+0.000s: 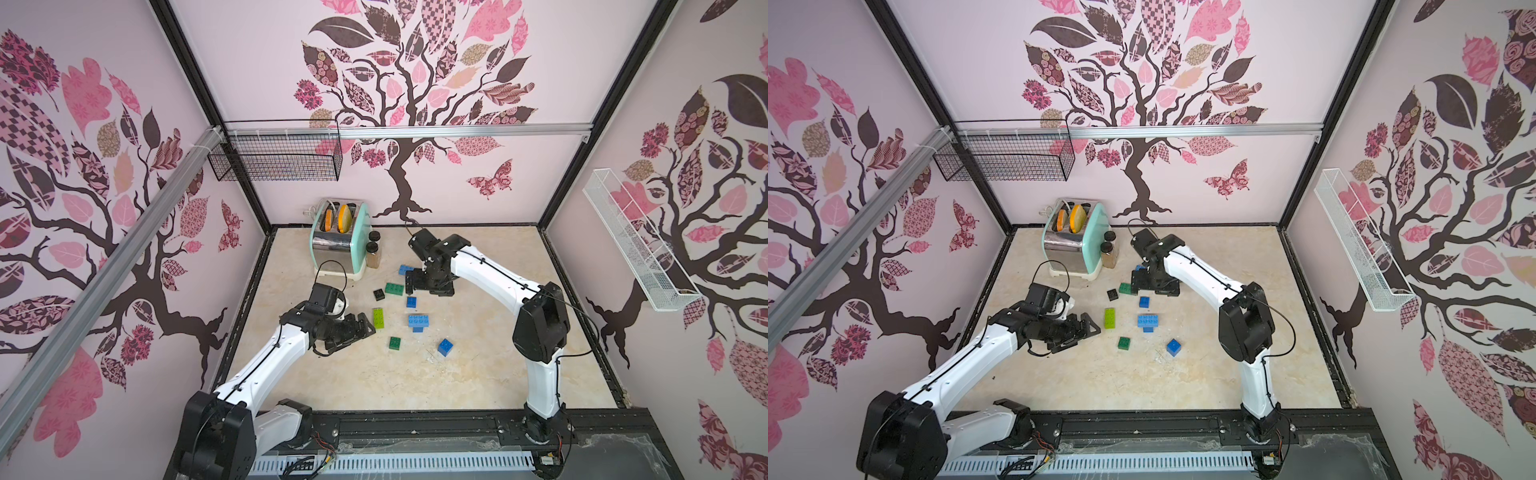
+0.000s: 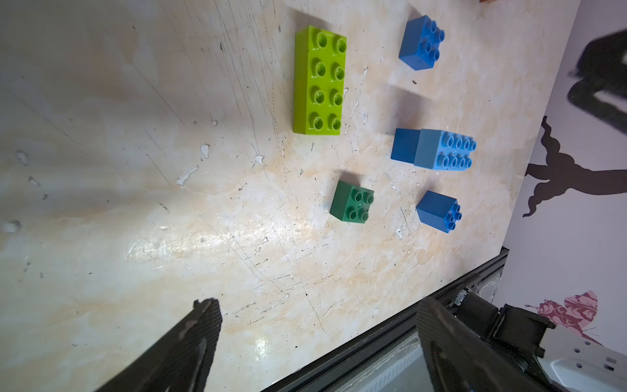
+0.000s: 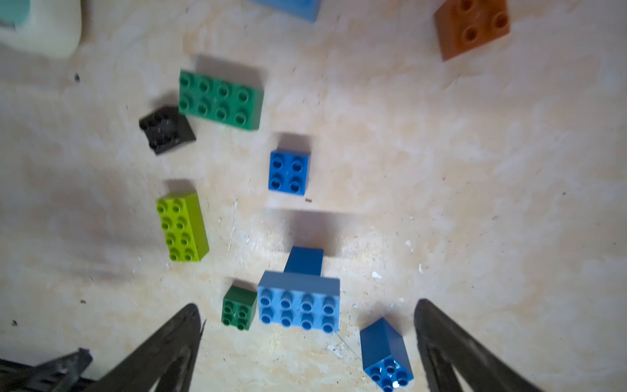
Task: Assemble the letter f with lego
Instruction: Assemble the lego brick with the lego brick.
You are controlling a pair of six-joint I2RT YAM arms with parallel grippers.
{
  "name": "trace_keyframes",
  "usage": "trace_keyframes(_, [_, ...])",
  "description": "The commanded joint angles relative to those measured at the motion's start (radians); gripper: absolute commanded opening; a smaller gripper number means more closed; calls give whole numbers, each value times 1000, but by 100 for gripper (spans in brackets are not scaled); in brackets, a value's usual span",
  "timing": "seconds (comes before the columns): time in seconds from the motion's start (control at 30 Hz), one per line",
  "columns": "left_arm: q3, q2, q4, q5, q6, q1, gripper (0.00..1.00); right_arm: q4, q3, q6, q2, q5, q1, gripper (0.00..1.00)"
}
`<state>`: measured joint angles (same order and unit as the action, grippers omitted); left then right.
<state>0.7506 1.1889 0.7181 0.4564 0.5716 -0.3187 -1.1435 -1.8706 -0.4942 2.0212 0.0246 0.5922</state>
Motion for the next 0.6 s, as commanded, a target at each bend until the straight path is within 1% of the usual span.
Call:
trace_keyframes(0.0, [10,23,-6,24,-25,-15,94,42,-35,49,61,-23,-86,100])
trace_keyframes(0.07, [10,33,-9,13,-25,-30,94,67,-63,62,99,-32,-127,100])
trace_keyframes(0.23, [37,77,17,-14,-32,-73,94,96,-164,82,217,-64,-183,98])
trace_keyframes(0.3, [49,89,29,-22,-38,-77,93,108,-191,77,250,-62,-193,95])
trace_keyframes(0.43, [70,106,47,-44,-46,-77,93,62,-280,37,335,-40,-203,90])
trace_keyframes(0.57, [79,112,58,-51,-49,-77,93,77,-289,17,370,-51,-203,88])
